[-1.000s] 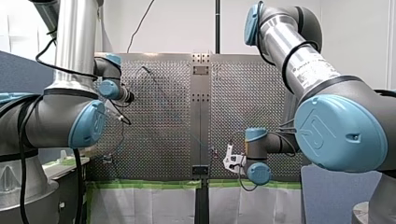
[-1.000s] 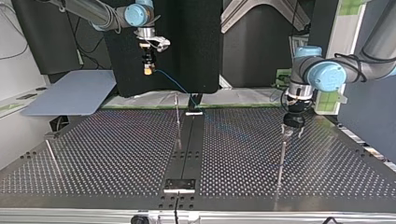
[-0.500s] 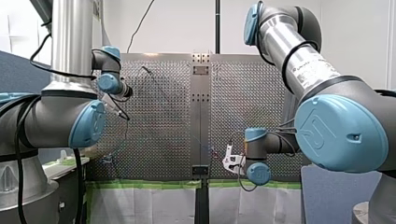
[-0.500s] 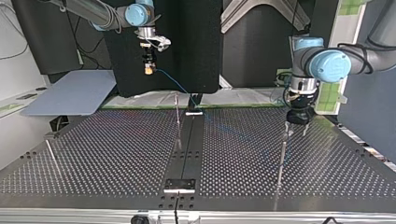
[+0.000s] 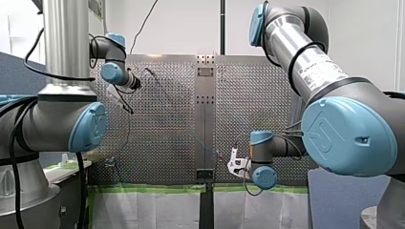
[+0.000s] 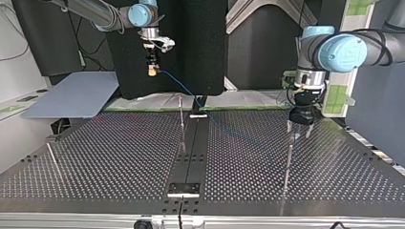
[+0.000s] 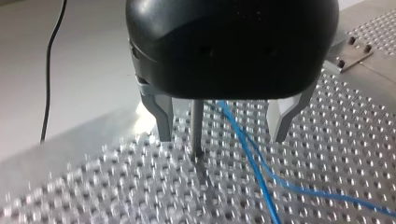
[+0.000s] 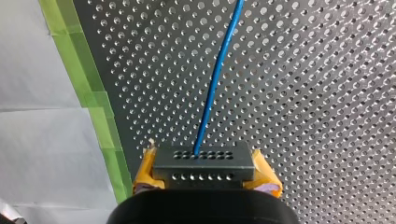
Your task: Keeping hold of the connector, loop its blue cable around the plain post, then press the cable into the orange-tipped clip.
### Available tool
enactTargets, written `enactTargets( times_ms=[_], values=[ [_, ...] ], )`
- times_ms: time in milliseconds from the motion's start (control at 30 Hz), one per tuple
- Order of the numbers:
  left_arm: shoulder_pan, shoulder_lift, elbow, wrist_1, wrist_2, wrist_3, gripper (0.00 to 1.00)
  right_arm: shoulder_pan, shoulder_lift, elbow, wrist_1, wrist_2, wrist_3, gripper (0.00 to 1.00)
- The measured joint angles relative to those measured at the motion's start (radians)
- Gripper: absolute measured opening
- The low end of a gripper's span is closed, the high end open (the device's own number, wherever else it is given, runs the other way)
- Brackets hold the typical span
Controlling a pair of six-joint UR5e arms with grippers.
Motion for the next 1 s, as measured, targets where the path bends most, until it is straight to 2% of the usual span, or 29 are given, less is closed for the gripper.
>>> enactTargets(
  times_ms=[267, 533, 800, 1000],
  values=[
    [-0.001, 0.082, 0.006, -0.082, -0.046, 0.081, 1.0, 0.0, 0.0, 0.0, 0.0, 0.0, 0.001, 0.0],
    [-0.006, 0.153, 0.064, -0.153, -0.108, 0.152, 1.0, 0.0, 0.0, 0.0, 0.001, 0.0, 0.005, 0.0],
    [-0.043, 0.209, 0.135, -0.224, -0.179, 0.224, 1.0, 0.0, -0.001, -0.005, 0.017, -0.004, 0.006, 0.0],
    [-0.094, 0.195, 0.193, -0.282, -0.237, 0.282, 1.0, 0.0, -0.001, -0.006, 0.028, -0.01, 0.003, 0.0]
  ],
)
